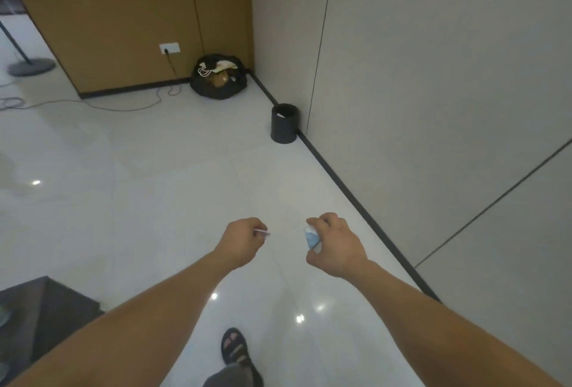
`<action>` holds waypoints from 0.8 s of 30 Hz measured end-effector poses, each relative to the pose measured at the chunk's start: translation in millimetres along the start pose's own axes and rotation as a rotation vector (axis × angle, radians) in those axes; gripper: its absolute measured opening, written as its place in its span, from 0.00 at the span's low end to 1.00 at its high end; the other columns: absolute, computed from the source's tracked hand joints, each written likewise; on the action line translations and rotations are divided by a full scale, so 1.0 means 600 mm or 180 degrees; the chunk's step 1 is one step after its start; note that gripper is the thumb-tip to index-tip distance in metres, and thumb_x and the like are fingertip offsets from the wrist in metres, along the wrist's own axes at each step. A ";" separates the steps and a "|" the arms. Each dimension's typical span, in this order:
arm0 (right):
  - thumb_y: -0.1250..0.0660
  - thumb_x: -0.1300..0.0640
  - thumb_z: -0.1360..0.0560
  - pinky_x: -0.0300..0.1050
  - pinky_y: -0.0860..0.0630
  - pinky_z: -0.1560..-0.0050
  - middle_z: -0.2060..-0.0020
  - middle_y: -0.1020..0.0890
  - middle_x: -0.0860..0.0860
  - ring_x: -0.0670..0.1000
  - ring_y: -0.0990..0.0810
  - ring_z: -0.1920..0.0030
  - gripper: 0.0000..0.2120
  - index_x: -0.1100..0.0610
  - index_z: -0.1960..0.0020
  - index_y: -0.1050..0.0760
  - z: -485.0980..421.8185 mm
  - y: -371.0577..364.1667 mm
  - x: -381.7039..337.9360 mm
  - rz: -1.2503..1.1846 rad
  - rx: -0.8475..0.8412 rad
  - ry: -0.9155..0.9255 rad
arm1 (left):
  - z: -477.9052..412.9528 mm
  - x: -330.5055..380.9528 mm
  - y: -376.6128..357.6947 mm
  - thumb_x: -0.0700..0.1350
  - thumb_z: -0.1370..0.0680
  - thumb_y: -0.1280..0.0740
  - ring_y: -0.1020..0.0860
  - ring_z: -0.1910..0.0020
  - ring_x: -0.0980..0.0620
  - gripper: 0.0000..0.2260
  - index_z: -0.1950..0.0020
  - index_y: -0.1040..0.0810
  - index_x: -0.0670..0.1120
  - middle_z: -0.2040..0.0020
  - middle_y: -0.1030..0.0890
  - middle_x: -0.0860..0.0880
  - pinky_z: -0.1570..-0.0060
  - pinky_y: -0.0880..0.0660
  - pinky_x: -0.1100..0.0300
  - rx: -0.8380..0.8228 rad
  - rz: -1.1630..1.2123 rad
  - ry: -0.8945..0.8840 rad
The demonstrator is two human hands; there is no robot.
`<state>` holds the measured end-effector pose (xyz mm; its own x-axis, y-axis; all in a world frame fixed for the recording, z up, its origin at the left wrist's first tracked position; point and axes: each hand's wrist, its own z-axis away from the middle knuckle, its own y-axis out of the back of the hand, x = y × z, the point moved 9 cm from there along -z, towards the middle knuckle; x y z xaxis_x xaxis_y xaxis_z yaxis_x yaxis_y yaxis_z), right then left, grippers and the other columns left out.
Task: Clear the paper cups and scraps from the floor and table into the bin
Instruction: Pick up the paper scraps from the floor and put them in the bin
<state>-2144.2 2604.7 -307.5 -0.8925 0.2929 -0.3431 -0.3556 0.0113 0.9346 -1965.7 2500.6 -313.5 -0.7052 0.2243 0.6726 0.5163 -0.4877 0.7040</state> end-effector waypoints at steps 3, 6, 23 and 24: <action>0.33 0.48 0.31 0.44 0.27 0.43 0.34 0.34 0.48 0.51 0.34 0.34 0.33 0.47 0.27 0.36 -0.116 0.006 -0.015 0.0077 -0.0022 0.0050 | -0.106 -0.019 0.040 0.45 0.23 0.33 0.24 0.58 0.53 0.06 0.48 0.19 0.47 0.55 0.20 0.50 0.60 0.30 0.64 0.0091 0.0018 0.0007; 0.33 0.47 0.31 0.44 0.27 0.43 0.34 0.34 0.48 0.51 0.34 0.34 0.33 0.46 0.27 0.36 -0.229 0.015 -0.032 0.0121 -0.0075 0.0042 | -0.212 -0.033 0.089 0.45 0.23 0.33 0.24 0.58 0.53 0.07 0.47 0.19 0.47 0.53 0.19 0.49 0.59 0.30 0.64 0.0120 0.0050 0.0006; 0.31 0.47 0.30 0.45 0.26 0.42 0.33 0.34 0.48 0.51 0.34 0.35 0.34 0.47 0.27 0.37 -0.833 0.081 -0.024 0.0008 -0.0002 0.0136 | -0.773 -0.002 0.278 0.45 0.22 0.36 0.23 0.61 0.52 0.05 0.50 0.20 0.49 0.57 0.20 0.51 0.65 0.28 0.63 0.0132 -0.0100 0.0067; 0.31 0.47 0.30 0.45 0.27 0.42 0.33 0.34 0.48 0.51 0.34 0.35 0.33 0.47 0.27 0.37 -0.871 0.088 -0.020 -0.0018 -0.0013 0.0145 | -0.804 0.002 0.287 0.45 0.22 0.35 0.23 0.63 0.53 0.05 0.51 0.20 0.49 0.57 0.20 0.52 0.66 0.28 0.64 0.0157 -0.0094 0.0096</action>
<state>-2297.7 2102.0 -303.1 -0.9021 0.2491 -0.3523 -0.3616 0.0089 0.9323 -2112.3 2009.8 -301.8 -0.7344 0.2121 0.6448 0.5179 -0.4388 0.7343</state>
